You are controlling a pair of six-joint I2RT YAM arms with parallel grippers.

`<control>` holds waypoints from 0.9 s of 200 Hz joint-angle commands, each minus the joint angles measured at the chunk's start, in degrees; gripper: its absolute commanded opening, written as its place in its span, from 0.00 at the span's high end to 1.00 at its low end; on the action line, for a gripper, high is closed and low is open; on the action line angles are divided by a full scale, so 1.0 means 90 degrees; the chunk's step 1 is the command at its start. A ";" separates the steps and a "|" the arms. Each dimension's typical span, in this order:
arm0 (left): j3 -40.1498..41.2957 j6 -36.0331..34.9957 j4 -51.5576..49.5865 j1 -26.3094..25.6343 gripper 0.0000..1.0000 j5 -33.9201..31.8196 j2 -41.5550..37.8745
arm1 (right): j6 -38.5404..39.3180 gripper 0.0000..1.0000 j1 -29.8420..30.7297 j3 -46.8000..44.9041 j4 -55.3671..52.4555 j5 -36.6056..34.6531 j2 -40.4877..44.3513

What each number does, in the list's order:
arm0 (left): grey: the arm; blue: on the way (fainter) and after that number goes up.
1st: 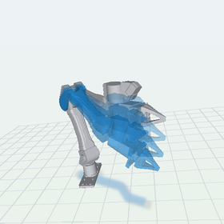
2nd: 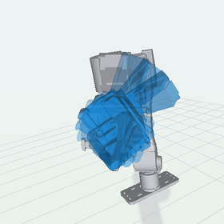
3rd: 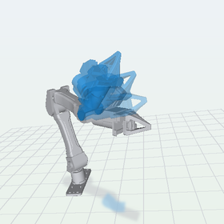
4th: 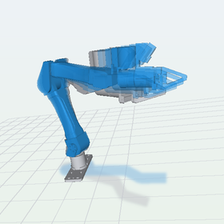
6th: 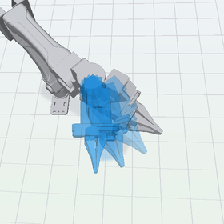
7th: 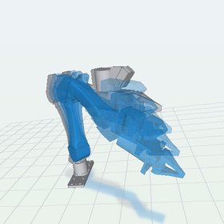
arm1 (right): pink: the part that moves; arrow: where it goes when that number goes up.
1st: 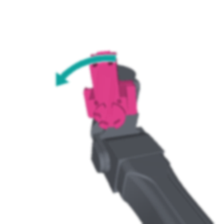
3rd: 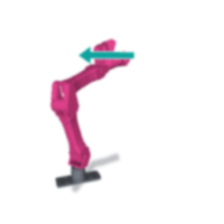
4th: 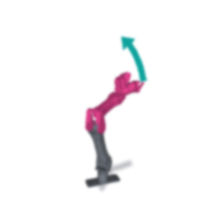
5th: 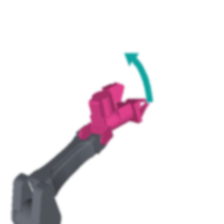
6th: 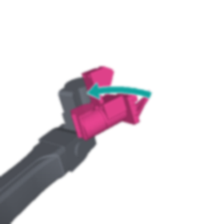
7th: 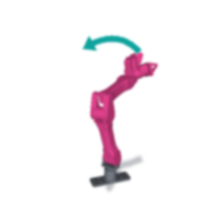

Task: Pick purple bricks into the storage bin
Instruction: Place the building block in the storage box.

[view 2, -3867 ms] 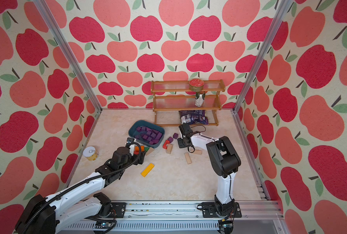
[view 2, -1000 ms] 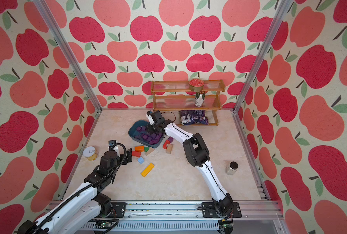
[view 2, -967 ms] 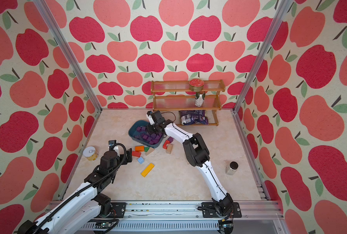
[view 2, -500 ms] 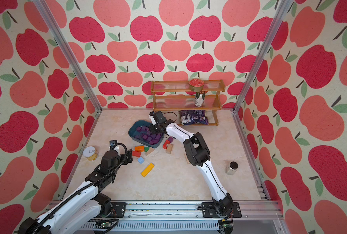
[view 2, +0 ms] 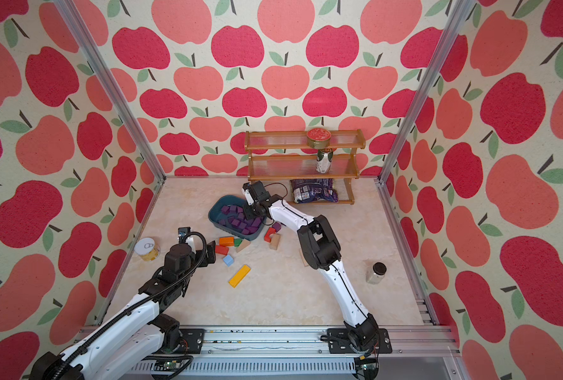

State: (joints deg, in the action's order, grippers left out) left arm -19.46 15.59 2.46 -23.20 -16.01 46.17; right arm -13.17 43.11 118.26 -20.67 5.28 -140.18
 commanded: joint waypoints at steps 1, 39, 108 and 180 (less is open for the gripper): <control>-0.0052 0.0013 0.0095 0.0042 0.01 0.0069 -0.0031 | 0.0068 0.71 -0.0034 -0.0162 -0.0204 -0.0134 0.0030; -0.0035 0.0015 0.0112 0.0055 0.01 0.0080 -0.0033 | 0.0132 0.75 -0.0015 -0.0104 -0.0343 -0.0324 -0.0012; -0.0022 0.0043 0.0127 0.0090 0.01 0.0090 -0.0033 | 0.0223 0.78 0.0107 -0.0112 -0.0502 -0.0196 0.0038; -0.0024 0.0053 0.0117 0.0118 0.01 0.0122 -0.0033 | 0.0180 0.79 0.0219 -0.0364 -0.0420 0.0000 0.0182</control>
State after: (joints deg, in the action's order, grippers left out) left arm -19.46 15.59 3.09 -22.52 -15.59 46.17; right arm -12.21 44.25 117.51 -20.60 4.16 -139.92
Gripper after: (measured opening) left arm 0.994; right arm 0.330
